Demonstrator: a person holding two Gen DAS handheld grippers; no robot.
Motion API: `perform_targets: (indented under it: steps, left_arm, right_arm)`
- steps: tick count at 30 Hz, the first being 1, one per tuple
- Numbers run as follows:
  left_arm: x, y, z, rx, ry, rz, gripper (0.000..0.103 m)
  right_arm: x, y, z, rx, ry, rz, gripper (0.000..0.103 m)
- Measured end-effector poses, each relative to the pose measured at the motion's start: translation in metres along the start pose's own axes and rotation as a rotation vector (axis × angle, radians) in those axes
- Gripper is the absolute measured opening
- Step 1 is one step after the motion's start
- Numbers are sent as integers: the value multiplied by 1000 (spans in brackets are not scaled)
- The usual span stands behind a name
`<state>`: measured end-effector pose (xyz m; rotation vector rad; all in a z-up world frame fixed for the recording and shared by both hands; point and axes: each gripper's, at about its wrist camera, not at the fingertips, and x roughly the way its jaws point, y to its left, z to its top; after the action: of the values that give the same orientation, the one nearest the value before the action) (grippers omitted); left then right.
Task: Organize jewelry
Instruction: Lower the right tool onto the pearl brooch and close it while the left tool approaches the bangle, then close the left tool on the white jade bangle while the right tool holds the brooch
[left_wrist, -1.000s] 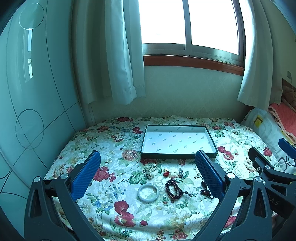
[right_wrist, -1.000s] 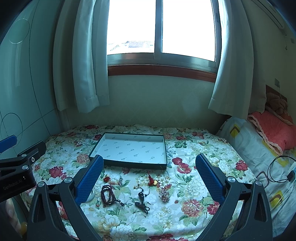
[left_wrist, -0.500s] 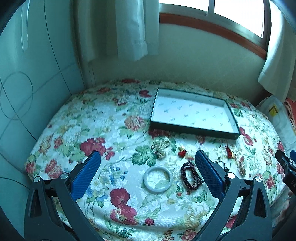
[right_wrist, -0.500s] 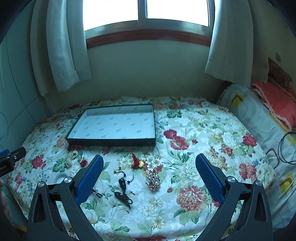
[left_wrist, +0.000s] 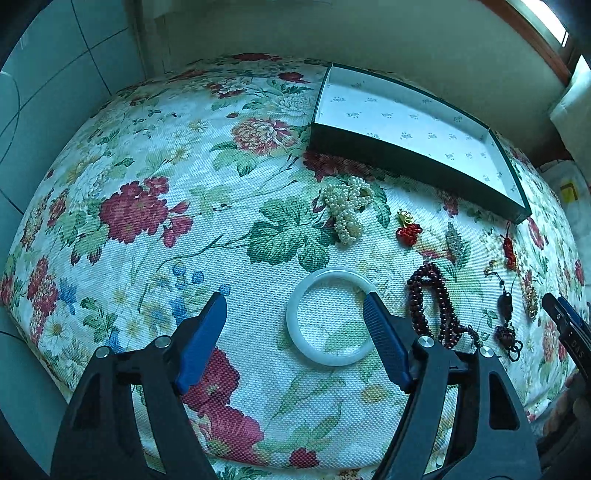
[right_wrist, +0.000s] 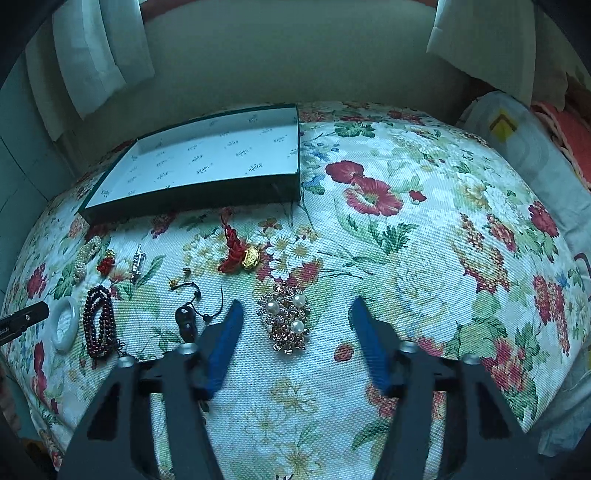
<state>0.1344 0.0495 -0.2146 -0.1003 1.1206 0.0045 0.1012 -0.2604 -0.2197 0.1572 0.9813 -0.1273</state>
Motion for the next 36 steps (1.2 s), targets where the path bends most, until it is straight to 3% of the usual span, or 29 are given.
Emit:
perform_targets:
  steps: [12, 20, 22, 26, 28, 36]
  left_arm:
    - [9, -7, 1, 42, -2, 40, 82]
    - [16, -9, 0, 47, 12, 44, 83]
    - [17, -9, -1, 48, 15, 43, 83]
    - [19, -9, -2, 53, 19, 51, 83]
    - [20, -9, -2, 53, 20, 50, 83]
    - [20, -13, -6, 72, 19, 45, 83]
  right_arm:
    - [32, 15, 1, -40, 68, 21, 51]
    - [31, 14, 0, -30, 53, 19, 49]
    - [30, 16, -1, -30, 51, 32, 40]
    - [29, 19, -2, -30, 51, 49, 37]
    - [28, 19, -3, -23, 51, 66, 30]
    - [27, 16, -2, -5, 52, 75, 28]
